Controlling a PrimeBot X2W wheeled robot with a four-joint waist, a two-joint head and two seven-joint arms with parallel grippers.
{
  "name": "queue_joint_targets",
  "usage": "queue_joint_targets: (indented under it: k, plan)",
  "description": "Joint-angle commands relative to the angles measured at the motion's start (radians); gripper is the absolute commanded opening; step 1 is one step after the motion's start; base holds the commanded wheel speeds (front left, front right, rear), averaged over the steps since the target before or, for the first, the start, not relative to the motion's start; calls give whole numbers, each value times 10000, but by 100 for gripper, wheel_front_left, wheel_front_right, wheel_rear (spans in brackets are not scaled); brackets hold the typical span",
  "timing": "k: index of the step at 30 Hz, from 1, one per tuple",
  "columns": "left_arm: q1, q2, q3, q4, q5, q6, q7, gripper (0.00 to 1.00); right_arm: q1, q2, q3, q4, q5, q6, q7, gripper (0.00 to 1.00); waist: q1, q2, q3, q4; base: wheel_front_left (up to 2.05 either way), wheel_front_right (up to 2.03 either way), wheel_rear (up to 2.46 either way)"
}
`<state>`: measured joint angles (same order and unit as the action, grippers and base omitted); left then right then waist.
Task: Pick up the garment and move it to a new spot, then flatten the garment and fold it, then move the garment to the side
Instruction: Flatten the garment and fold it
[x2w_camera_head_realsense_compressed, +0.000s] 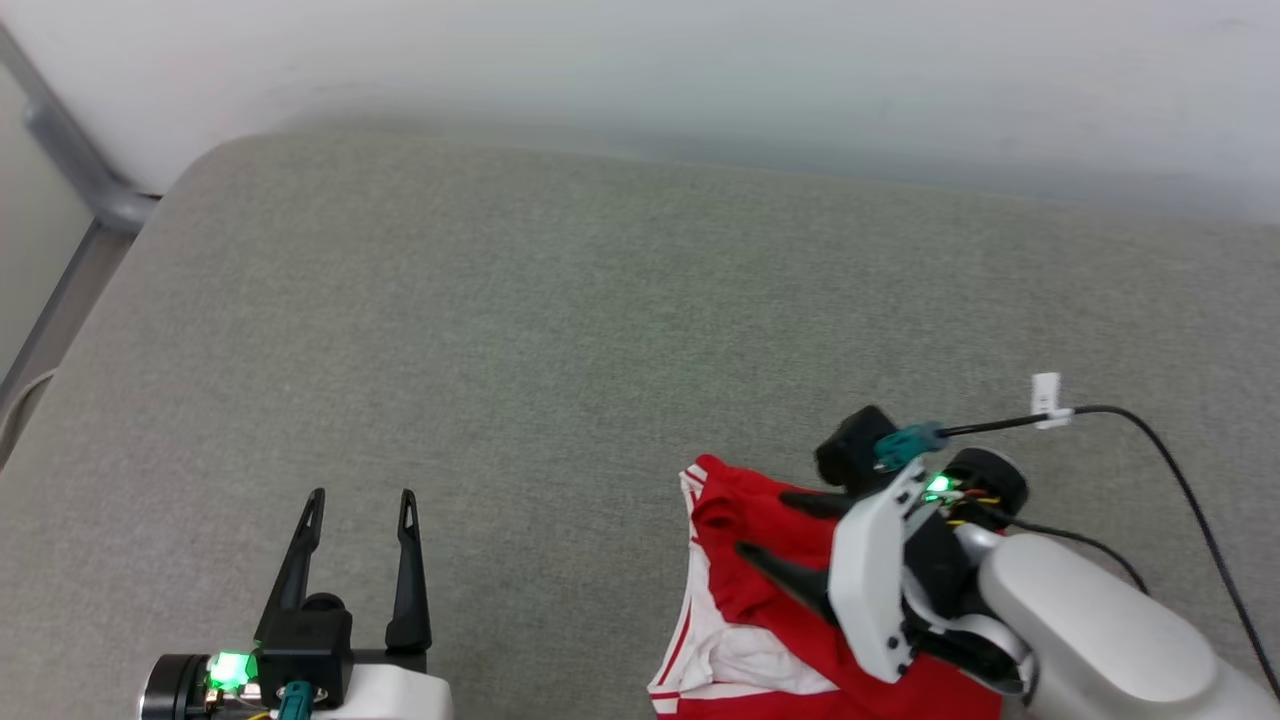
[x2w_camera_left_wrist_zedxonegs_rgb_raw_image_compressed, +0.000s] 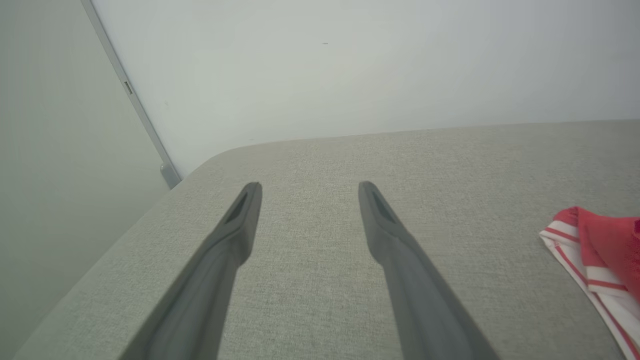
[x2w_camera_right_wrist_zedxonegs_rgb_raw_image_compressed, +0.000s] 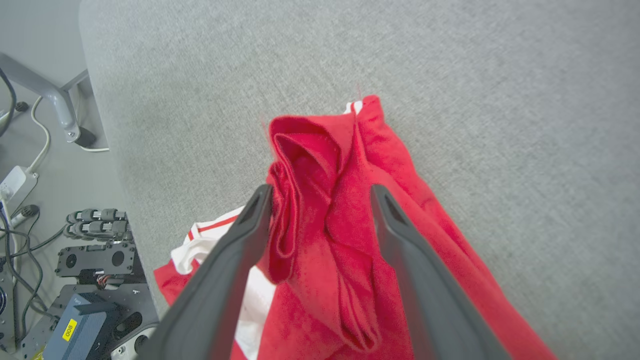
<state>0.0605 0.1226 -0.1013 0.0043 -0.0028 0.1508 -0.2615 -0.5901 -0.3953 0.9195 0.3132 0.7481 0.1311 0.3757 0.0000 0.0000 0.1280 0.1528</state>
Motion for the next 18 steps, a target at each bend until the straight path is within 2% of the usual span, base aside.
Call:
queue_joint_targets:
  k: [1,6,9,13,18]
  plan:
    - [130,71,-8,-22,40,27,-50,100,258,-224,-274,-279,-79,-9,-248,100,0,0,-185,-207,0,0,0]
    - [326,140,-7,1,21,28,-50,100,867,-690,-1615,-990,-626,-10,-1048,100,0,0,-474,-595,0,0,0]
    - [386,162,-37,33,9,-9,-50,100,1364,-647,-2722,-1155,-1209,-9,-1726,100,0,0,-637,-790,0,0,0]
    - [493,187,-81,83,20,-28,-50,100,2141,-240,-4348,-1188,-2526,-9,-2923,100,0,0,-825,-1020,0,0,0]
    - [524,216,-53,136,-45,-34,-50,100,3135,779,-6455,-1317,-4171,-12,-4337,100,0,0,-991,-1229,0,0,0]
